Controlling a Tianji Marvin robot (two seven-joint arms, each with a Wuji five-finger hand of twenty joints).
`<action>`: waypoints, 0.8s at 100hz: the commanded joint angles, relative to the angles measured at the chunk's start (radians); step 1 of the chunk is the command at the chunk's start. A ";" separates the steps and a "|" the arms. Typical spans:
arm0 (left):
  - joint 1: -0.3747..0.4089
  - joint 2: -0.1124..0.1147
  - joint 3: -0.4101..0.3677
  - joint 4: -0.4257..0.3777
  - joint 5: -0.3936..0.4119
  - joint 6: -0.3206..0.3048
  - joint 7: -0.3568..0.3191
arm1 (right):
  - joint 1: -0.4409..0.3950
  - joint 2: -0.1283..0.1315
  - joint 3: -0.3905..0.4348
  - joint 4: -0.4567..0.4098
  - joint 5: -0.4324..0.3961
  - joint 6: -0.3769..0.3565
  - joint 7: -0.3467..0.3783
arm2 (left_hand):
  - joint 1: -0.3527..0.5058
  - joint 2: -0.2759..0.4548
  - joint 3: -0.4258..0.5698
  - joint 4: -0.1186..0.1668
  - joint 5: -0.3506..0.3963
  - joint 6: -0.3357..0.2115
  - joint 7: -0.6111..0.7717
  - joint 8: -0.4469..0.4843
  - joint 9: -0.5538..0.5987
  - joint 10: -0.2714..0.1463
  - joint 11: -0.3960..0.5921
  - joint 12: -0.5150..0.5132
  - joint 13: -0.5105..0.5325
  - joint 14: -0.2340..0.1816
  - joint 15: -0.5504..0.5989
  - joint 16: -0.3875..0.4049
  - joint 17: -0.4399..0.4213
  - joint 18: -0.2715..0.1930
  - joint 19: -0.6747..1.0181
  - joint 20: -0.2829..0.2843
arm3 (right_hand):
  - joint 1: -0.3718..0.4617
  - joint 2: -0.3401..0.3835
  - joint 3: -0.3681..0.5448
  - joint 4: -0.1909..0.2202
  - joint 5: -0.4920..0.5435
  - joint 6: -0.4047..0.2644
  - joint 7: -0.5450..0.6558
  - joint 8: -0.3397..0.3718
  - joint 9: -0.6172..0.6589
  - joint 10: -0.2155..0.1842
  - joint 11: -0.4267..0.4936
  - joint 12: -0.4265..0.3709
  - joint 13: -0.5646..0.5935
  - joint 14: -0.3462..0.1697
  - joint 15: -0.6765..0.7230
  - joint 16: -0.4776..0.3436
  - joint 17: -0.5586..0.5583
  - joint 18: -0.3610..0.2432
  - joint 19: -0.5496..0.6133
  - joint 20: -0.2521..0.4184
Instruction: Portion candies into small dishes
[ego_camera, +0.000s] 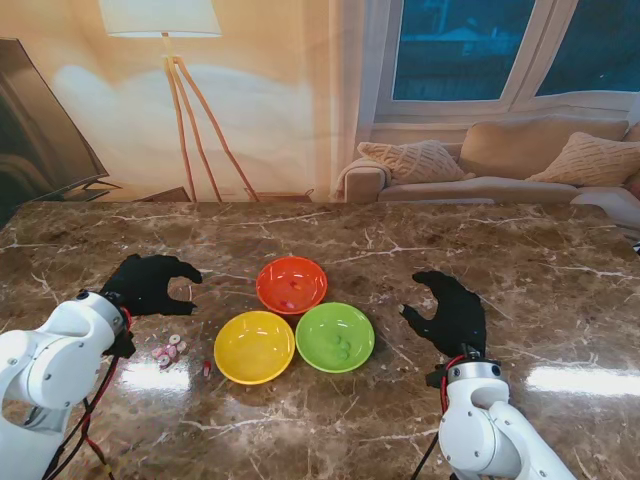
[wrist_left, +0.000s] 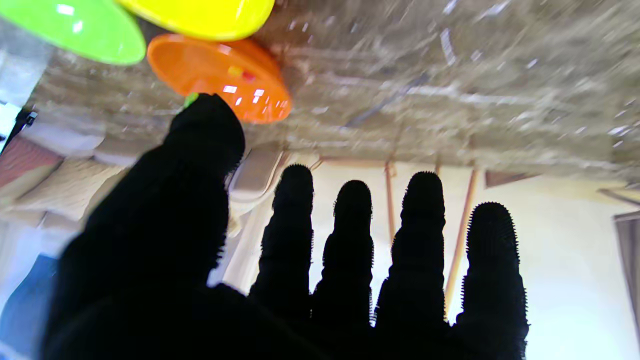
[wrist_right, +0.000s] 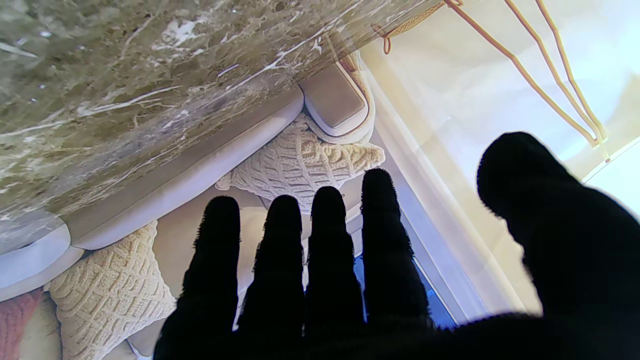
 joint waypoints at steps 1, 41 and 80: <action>0.028 0.018 -0.009 0.025 0.011 -0.004 0.001 | -0.007 -0.001 -0.003 -0.002 -0.001 0.003 0.015 | -0.034 0.018 -0.032 0.021 -0.061 0.001 -0.050 -0.039 -0.069 0.015 -0.022 -0.032 -0.035 0.021 -0.032 -0.033 -0.002 0.045 -0.018 -0.030 | -0.007 -0.010 0.006 0.032 0.000 -0.021 0.006 -0.007 -0.021 -0.001 -0.011 0.005 -0.022 0.003 0.003 0.014 0.000 -0.003 0.004 0.022; 0.087 0.028 -0.038 0.122 0.063 -0.023 -0.028 | -0.001 0.000 -0.014 -0.002 -0.001 0.003 0.021 | -0.042 0.031 -0.106 0.028 -0.222 0.110 -0.161 -0.120 -0.232 0.017 -0.060 -0.094 -0.134 0.041 -0.070 -0.088 0.004 0.056 -0.021 -0.078 | -0.007 -0.011 0.006 0.032 0.000 -0.021 0.006 -0.007 -0.019 -0.001 -0.010 0.005 -0.021 0.003 0.003 0.014 0.000 -0.003 0.004 0.022; 0.036 0.035 0.018 0.222 0.110 -0.029 -0.019 | 0.001 0.000 -0.016 -0.001 -0.001 0.004 0.022 | -0.058 0.019 -0.075 0.023 -0.173 0.157 -0.159 -0.067 -0.200 0.053 -0.005 -0.038 -0.104 0.017 -0.012 -0.043 0.006 0.033 0.076 -0.077 | -0.007 -0.011 0.006 0.032 0.000 -0.021 0.006 -0.007 -0.019 -0.001 -0.010 0.005 -0.020 0.004 0.003 0.015 0.000 -0.003 0.004 0.022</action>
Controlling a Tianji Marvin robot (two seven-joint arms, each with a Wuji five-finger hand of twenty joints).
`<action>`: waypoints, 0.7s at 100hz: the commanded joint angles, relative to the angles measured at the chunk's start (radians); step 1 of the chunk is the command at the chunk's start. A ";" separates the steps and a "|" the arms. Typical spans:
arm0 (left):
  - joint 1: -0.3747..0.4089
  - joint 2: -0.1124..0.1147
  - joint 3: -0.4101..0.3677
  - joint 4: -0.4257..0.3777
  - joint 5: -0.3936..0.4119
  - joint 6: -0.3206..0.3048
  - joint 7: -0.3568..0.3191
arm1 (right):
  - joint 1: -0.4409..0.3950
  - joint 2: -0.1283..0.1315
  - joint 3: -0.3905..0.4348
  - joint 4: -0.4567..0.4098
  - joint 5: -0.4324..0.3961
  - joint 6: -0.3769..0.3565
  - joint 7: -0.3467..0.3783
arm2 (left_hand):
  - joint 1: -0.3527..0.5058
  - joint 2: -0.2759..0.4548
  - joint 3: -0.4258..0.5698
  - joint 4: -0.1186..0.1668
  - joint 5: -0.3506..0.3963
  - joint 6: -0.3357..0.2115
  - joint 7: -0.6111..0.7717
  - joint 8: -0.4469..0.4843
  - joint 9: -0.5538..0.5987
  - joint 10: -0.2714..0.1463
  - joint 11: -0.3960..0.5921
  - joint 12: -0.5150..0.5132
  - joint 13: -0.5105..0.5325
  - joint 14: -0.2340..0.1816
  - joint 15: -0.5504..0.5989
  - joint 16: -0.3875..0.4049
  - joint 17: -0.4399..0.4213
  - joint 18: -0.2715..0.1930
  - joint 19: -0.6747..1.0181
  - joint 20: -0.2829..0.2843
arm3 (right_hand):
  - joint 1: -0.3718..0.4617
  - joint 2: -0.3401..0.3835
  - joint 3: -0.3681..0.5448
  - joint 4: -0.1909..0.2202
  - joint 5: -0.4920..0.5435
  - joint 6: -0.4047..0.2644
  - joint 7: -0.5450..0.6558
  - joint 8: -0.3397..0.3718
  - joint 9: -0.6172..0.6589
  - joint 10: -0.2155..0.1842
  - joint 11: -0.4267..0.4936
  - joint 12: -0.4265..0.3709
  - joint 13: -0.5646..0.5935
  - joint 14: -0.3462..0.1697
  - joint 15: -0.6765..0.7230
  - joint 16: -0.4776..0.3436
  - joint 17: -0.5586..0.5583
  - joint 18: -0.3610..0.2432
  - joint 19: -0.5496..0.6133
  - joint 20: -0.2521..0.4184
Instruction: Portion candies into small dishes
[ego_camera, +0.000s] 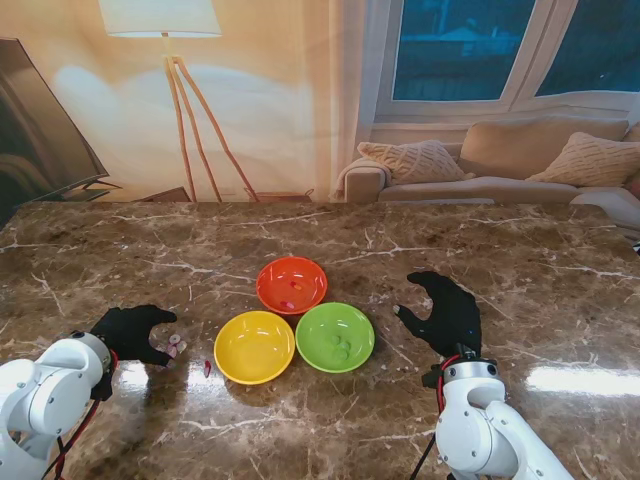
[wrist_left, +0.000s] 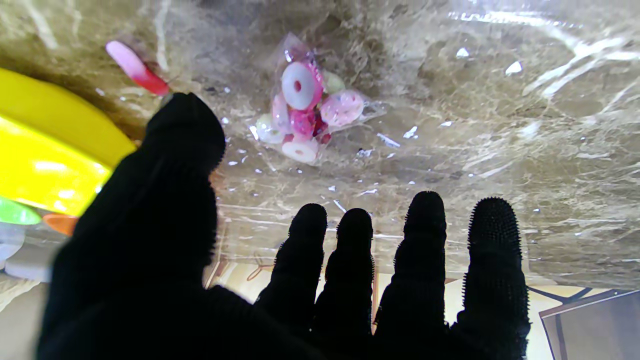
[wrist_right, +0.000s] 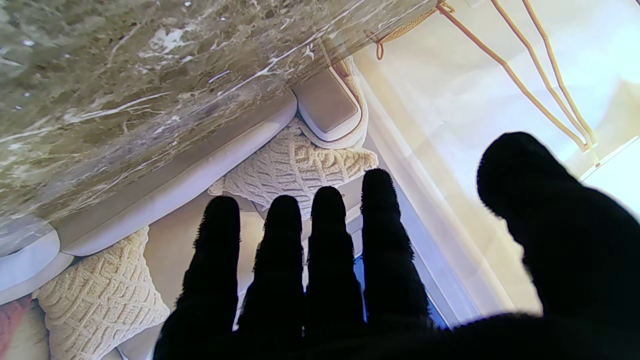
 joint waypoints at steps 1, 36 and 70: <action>-0.006 0.003 0.009 0.028 0.019 -0.006 -0.005 | -0.006 -0.001 -0.002 0.000 0.002 0.004 0.014 | -0.031 -0.002 0.010 0.013 0.010 0.025 0.004 0.026 -0.014 0.034 0.014 0.021 0.011 -0.004 0.020 0.025 -0.022 0.013 0.027 0.008 | -0.007 -0.011 0.006 0.032 0.000 -0.020 0.006 -0.007 -0.019 -0.001 -0.010 0.005 -0.020 0.003 0.003 0.014 0.000 -0.003 0.004 0.022; -0.033 0.007 0.059 0.105 0.029 -0.017 0.024 | -0.005 -0.002 -0.002 0.001 0.004 0.006 0.014 | -0.042 -0.012 0.054 0.006 0.031 0.005 0.068 0.111 0.026 0.034 0.069 0.093 0.075 -0.020 0.090 0.122 -0.002 -0.002 0.050 0.050 | -0.007 -0.011 0.007 0.032 0.000 -0.022 0.006 -0.007 -0.018 -0.002 -0.010 0.005 -0.018 0.003 0.003 0.015 0.000 -0.003 0.004 0.022; -0.044 0.008 0.096 0.135 0.047 -0.007 0.041 | -0.005 -0.002 -0.001 0.002 0.005 0.007 0.015 | 0.061 -0.042 0.267 0.003 0.005 -0.086 0.404 0.345 0.112 0.002 0.218 0.246 0.205 -0.052 0.271 0.278 0.137 -0.088 0.230 0.104 | -0.006 -0.011 0.008 0.032 0.001 -0.022 0.006 -0.007 -0.015 -0.003 -0.009 0.006 -0.017 0.004 0.003 0.015 0.001 -0.002 0.005 0.022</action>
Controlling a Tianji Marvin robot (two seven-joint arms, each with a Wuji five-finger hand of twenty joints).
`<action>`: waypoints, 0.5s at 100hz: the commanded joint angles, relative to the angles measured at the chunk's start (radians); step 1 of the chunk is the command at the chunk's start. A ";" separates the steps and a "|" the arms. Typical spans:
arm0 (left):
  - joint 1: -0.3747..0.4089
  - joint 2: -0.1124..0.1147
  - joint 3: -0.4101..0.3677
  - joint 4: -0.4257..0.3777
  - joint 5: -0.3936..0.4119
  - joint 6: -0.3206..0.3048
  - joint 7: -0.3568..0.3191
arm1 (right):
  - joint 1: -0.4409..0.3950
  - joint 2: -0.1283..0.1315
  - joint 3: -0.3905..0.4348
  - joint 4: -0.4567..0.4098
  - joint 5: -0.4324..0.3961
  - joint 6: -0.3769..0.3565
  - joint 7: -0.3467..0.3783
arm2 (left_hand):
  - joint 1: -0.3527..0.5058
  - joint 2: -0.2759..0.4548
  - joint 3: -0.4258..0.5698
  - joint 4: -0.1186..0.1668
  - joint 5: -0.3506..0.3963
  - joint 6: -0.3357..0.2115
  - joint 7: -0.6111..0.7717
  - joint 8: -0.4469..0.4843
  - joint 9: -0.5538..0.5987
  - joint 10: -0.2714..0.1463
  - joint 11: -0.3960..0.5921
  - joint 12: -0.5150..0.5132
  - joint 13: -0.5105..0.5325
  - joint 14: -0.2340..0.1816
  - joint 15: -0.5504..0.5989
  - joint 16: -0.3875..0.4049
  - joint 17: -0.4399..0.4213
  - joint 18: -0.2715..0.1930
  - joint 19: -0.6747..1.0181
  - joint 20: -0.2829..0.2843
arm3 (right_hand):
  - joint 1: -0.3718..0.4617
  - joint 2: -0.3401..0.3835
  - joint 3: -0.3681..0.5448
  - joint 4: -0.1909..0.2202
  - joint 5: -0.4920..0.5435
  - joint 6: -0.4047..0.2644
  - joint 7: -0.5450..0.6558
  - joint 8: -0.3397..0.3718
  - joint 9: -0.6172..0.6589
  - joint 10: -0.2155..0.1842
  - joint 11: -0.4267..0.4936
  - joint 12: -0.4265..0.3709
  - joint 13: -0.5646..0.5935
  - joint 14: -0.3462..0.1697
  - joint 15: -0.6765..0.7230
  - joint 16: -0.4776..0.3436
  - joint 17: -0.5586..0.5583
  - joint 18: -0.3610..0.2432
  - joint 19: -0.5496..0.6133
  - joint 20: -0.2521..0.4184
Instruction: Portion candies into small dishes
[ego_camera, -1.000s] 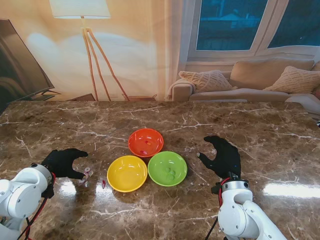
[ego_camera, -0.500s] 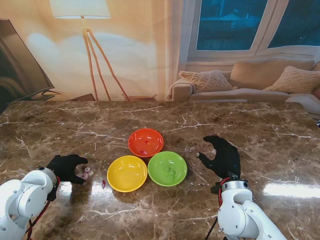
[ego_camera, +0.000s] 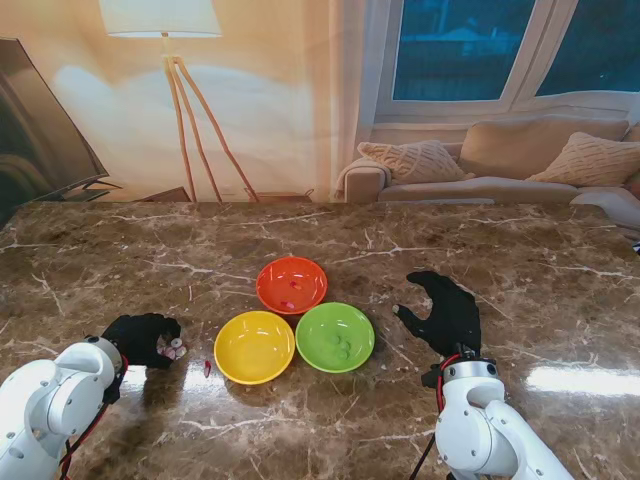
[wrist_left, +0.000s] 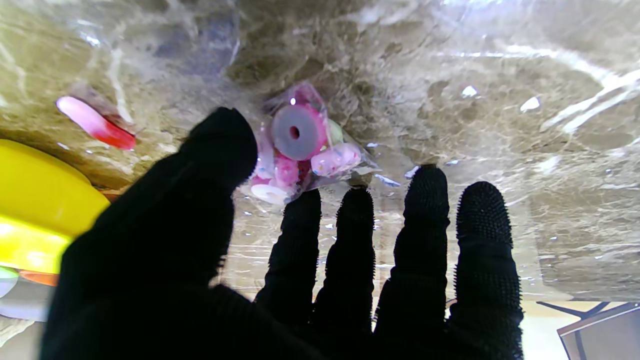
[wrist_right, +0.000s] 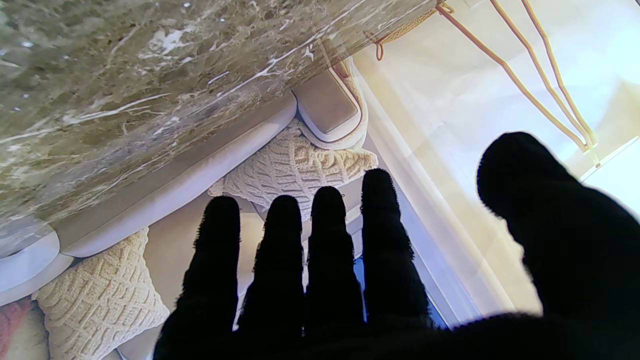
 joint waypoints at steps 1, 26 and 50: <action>0.011 -0.001 0.015 0.033 0.002 0.002 -0.006 | -0.007 -0.002 0.000 0.001 0.003 0.006 0.013 | 0.040 -0.042 0.058 0.003 0.000 -0.033 0.072 0.051 0.048 -0.009 0.041 0.032 0.093 -0.059 0.095 0.029 0.039 -0.018 0.065 0.029 | -0.006 -0.011 0.008 0.032 0.000 -0.022 0.006 -0.007 -0.014 -0.003 -0.009 0.006 -0.016 0.005 0.004 0.015 0.001 -0.002 0.005 0.022; -0.005 -0.002 0.037 0.067 0.002 -0.002 0.022 | -0.005 -0.002 0.000 0.003 0.005 0.006 0.013 | 0.111 -0.072 0.145 0.003 0.018 -0.098 0.244 0.141 0.115 -0.033 0.137 0.114 0.185 -0.093 0.241 0.129 0.163 -0.055 0.155 0.045 | -0.006 -0.011 0.009 0.032 -0.001 -0.021 0.006 -0.008 -0.014 -0.003 -0.009 0.006 -0.017 0.005 0.003 0.015 0.001 -0.002 0.005 0.022; -0.023 -0.002 0.059 0.111 -0.010 -0.009 0.054 | -0.003 -0.002 -0.002 0.005 0.008 0.006 0.015 | 0.273 -0.098 0.059 0.017 0.097 -0.190 0.408 0.233 0.349 -0.048 0.022 0.498 0.320 -0.101 0.275 0.283 0.283 -0.076 0.223 0.079 | -0.007 -0.009 0.009 0.032 0.000 -0.022 0.006 -0.008 -0.012 -0.003 -0.009 0.006 -0.015 0.004 0.003 0.015 0.001 -0.003 0.005 0.022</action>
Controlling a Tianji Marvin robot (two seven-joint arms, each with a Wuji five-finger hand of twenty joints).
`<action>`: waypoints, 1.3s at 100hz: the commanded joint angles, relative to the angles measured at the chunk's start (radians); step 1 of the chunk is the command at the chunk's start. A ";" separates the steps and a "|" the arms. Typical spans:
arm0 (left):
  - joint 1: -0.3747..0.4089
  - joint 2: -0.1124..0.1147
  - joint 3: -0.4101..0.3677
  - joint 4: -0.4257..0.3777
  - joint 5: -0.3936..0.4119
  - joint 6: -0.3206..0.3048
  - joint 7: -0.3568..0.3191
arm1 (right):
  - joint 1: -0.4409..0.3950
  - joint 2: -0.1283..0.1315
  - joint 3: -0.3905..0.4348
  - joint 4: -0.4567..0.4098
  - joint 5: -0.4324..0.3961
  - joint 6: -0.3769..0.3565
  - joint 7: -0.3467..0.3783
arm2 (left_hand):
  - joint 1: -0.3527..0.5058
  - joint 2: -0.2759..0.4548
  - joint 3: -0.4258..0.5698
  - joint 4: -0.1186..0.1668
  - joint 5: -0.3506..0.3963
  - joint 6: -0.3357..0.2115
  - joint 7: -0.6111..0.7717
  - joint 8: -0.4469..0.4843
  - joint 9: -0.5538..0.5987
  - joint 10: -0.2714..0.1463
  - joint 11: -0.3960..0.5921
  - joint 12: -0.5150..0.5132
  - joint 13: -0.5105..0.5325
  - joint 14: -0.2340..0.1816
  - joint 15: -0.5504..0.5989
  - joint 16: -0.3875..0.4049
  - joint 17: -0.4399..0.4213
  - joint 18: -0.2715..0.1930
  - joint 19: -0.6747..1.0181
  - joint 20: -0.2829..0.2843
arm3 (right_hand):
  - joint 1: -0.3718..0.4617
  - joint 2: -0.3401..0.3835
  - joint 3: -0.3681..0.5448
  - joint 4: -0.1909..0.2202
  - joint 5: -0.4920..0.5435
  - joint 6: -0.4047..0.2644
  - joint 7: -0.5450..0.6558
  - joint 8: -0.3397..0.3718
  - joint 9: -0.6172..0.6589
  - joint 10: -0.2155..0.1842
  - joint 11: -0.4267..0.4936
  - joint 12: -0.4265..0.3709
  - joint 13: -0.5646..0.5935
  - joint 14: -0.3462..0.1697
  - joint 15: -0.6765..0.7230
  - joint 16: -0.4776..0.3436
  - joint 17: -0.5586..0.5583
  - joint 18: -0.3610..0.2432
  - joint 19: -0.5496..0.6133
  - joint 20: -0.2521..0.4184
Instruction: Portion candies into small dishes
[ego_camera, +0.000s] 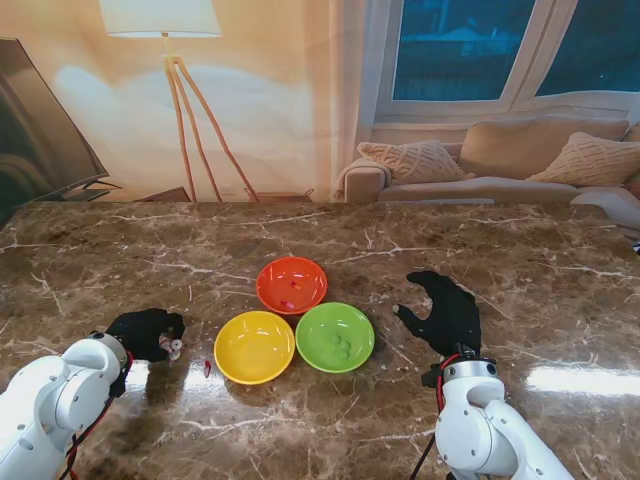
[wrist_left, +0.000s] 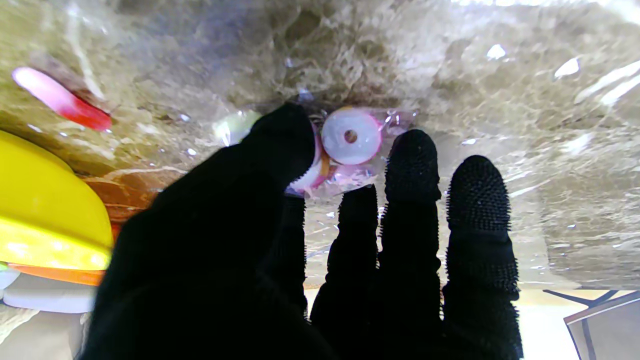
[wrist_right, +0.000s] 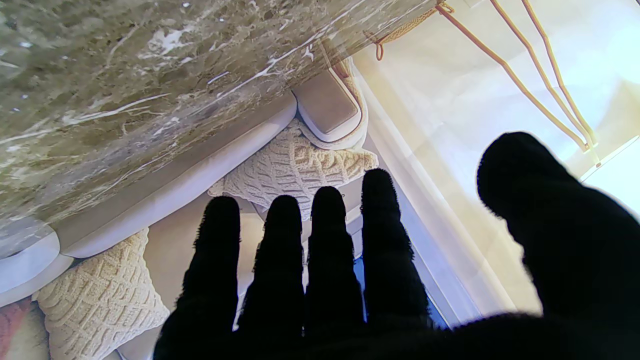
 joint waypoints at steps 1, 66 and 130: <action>0.023 -0.003 0.019 0.054 -0.006 -0.004 -0.012 | -0.005 -0.002 -0.001 0.003 0.005 0.006 0.014 | 0.082 -0.021 0.003 0.032 0.052 -0.050 0.088 0.053 0.265 -0.071 0.044 0.087 0.055 0.006 0.025 0.029 0.033 -0.015 0.048 0.026 | -0.007 -0.009 0.009 0.032 0.000 -0.022 0.006 -0.008 -0.013 -0.002 -0.009 0.006 -0.016 0.004 0.003 0.015 0.001 -0.003 0.005 0.022; 0.029 -0.024 -0.005 0.065 -0.032 0.023 0.134 | -0.006 -0.003 -0.001 0.004 0.005 0.005 0.010 | 0.055 -0.040 0.209 0.123 0.230 -0.112 0.166 0.088 0.439 -0.075 0.016 0.096 0.200 0.012 0.029 -0.005 0.174 0.017 0.048 0.028 | -0.010 -0.001 0.009 0.034 -0.002 -0.022 0.005 -0.009 -0.010 -0.004 -0.010 0.006 -0.016 0.004 0.003 0.015 0.001 -0.003 0.005 0.023; 0.050 -0.043 -0.066 -0.027 -0.056 0.042 0.200 | -0.008 -0.003 0.002 0.002 0.006 0.002 0.009 | 0.068 -0.020 0.189 0.104 0.214 -0.109 0.159 0.114 0.431 -0.080 -0.003 0.130 0.191 0.005 0.019 0.009 0.167 0.003 0.030 0.036 | -0.012 0.001 0.006 0.034 -0.002 -0.022 0.004 -0.009 -0.010 -0.004 -0.011 0.006 -0.016 0.003 0.002 0.014 0.001 -0.002 0.005 0.023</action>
